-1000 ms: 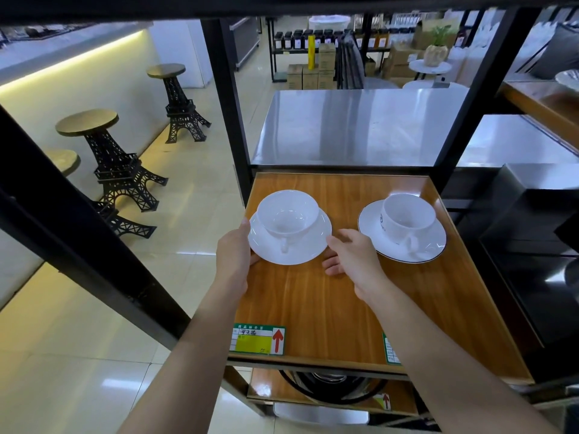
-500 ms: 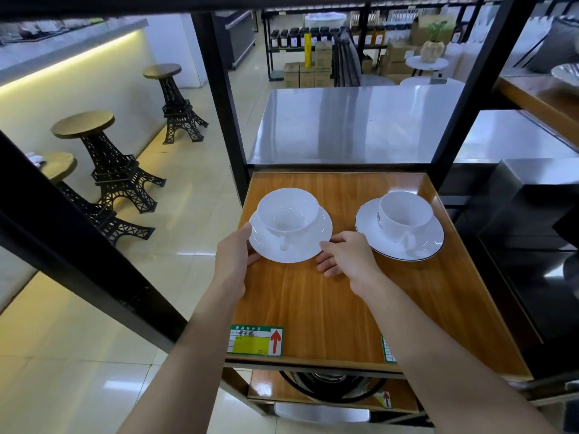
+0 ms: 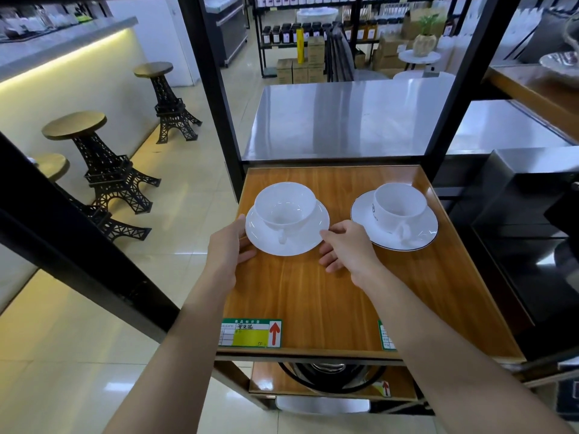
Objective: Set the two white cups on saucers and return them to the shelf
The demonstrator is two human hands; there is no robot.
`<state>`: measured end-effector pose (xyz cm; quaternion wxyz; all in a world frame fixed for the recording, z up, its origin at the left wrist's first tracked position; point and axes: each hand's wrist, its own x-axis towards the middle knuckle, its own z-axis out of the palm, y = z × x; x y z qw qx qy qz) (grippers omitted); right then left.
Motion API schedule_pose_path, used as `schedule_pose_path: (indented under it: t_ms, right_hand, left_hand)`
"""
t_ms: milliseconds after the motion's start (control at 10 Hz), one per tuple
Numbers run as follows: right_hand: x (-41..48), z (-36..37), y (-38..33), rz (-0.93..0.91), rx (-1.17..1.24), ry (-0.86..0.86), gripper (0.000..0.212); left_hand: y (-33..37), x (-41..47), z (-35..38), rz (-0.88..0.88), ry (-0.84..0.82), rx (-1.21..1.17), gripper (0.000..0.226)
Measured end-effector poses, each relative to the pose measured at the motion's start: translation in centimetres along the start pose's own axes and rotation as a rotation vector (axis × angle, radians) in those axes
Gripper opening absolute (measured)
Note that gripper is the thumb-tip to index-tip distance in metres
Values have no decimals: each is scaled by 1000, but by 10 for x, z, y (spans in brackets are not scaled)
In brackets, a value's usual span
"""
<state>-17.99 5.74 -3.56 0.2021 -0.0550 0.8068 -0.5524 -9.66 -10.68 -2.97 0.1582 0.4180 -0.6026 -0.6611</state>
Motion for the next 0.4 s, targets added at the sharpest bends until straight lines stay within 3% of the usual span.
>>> schedule_pose_path:
  t_ms: [100,200,400]
  right_hand:
    - [-8,-9,0,-55,-63,66,19]
    - [-24,-25,2,-124,-65,99,25]
    - [-84,-68,-8,-275,-109,26,15]
  left_hand:
    - [5,-1,-1,60,20,133,26]
    - [1,-10,-1,226,45,296,31]
    - [9,-57,-3,513,129,446,50]
